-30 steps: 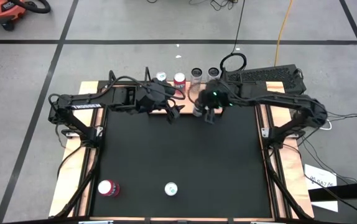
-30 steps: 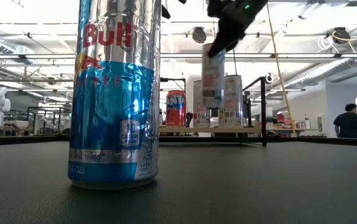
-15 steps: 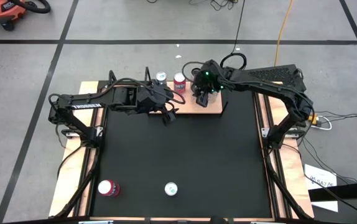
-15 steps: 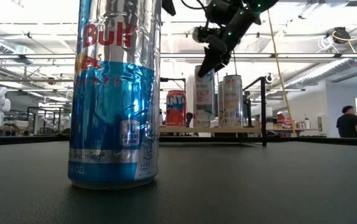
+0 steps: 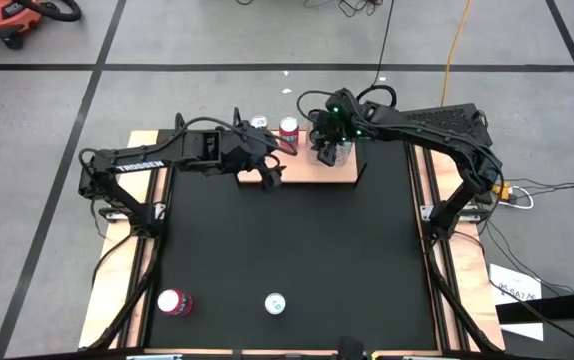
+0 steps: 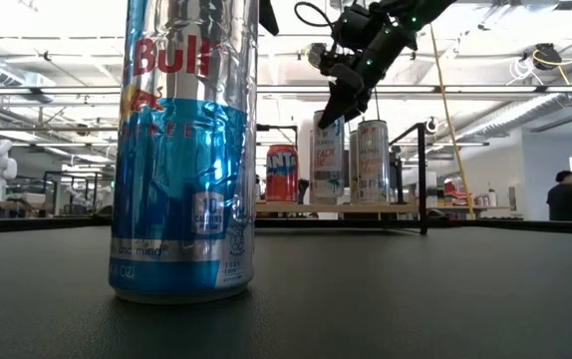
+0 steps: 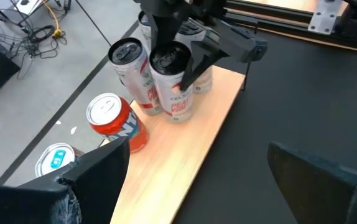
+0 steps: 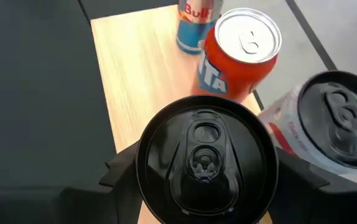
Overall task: Place canned beverage on shelf
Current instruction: Put the white soda can on the shelf aligned with the other white soda cans, then put the orange soda can on the shelf aligned with the other orange soda can
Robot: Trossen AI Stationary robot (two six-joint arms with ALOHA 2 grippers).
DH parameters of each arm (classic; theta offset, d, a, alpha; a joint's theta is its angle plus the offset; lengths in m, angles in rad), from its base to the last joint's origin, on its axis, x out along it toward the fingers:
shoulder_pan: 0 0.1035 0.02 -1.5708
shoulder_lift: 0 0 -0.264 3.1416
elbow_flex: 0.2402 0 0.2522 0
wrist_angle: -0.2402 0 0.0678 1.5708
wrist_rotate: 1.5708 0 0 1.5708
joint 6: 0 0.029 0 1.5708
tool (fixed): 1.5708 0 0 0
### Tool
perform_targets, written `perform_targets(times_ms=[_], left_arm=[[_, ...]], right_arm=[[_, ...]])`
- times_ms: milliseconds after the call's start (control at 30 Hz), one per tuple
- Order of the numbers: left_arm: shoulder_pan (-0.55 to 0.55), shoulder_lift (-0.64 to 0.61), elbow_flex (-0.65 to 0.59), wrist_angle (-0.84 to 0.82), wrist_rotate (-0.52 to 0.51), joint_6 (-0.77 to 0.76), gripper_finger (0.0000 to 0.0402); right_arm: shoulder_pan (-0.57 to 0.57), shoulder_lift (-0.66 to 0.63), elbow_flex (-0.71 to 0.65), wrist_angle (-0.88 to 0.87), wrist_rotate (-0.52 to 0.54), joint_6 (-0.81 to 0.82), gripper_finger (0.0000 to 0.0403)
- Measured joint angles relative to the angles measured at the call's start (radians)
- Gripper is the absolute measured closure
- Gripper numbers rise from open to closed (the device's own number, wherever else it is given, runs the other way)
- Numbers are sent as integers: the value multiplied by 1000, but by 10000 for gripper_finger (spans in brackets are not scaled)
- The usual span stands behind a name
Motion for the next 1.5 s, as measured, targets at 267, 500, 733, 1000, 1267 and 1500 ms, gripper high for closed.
perform_targets(times_ms=[267, 500, 733, 1000, 1267, 1500], left_arm=[[6, 0, 0, 0, 6, 24, 23], [6, 0, 0, 0, 6, 26, 23], [6, 0, 0, 0, 7, 24, 23], [6, 0, 0, 0, 8, 18, 23], [6, -57, 0, -2, 8, 9, 23], [-5, -140, 0, 6, 4, -118, 23]], right_arm=[[-2, 32, 0, -7, -26, -7, 156], [-2, 37, 0, -3, -25, -12, 128], [-2, 33, 0, 8, -18, -31, 99], [-2, -20, 0, 27, 8, -35, 95], [8, -135, 0, 29, 78, -1, 95], [29, -256, 0, 10, 32, 195, 94]])
